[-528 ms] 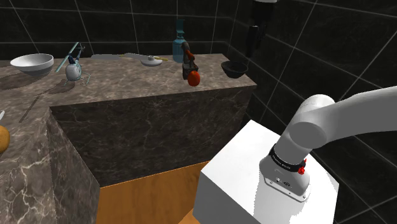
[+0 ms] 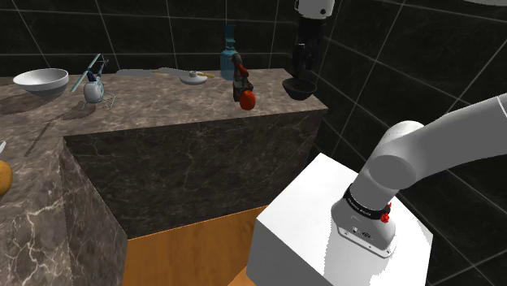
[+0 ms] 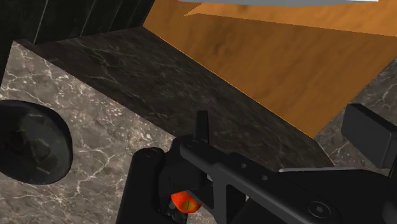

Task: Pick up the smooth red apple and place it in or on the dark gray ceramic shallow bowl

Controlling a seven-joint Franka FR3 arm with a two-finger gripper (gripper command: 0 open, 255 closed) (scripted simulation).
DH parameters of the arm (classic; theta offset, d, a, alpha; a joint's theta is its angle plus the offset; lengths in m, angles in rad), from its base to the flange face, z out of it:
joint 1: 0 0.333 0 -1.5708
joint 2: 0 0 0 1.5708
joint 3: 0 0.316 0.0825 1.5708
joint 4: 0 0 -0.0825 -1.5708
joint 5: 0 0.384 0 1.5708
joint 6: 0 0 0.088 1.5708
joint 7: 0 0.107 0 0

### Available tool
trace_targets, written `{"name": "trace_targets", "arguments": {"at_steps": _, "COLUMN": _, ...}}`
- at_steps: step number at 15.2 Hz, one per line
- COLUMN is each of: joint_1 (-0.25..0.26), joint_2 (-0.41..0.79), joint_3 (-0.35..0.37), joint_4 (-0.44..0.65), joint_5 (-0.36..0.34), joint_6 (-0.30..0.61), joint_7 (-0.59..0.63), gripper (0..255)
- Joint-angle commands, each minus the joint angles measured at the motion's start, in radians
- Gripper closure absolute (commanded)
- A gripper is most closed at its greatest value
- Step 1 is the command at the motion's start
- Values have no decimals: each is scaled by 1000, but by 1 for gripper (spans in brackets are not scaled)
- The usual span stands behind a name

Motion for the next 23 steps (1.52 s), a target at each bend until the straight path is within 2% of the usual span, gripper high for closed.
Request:
{"name": "trace_targets", "arguments": {"at_steps": 1, "joint_1": -5, "joint_2": 67, "joint_3": -10, "joint_4": 15, "joint_5": 6, "joint_6": 55, "joint_7": 9, "gripper": 0}}
{"name": "trace_targets", "arguments": {"at_steps": 12, "joint_1": -26, "joint_2": 452, "joint_3": -65, "joint_4": 163, "joint_5": 63, "joint_6": 299, "joint_7": 26, "gripper": 0}}
{"name": "trace_targets", "arguments": {"at_steps": 18, "joint_1": -41, "joint_2": 675, "joint_3": -89, "joint_4": 308, "joint_5": 120, "joint_6": 377, "joint_7": 18, "gripper": 0}}
{"name": "trace_targets", "arguments": {"at_steps": 23, "joint_1": -63, "joint_2": 867, "joint_3": -100, "joint_4": 466, "joint_5": 176, "joint_6": 409, "joint_7": 9, "gripper": 0}}
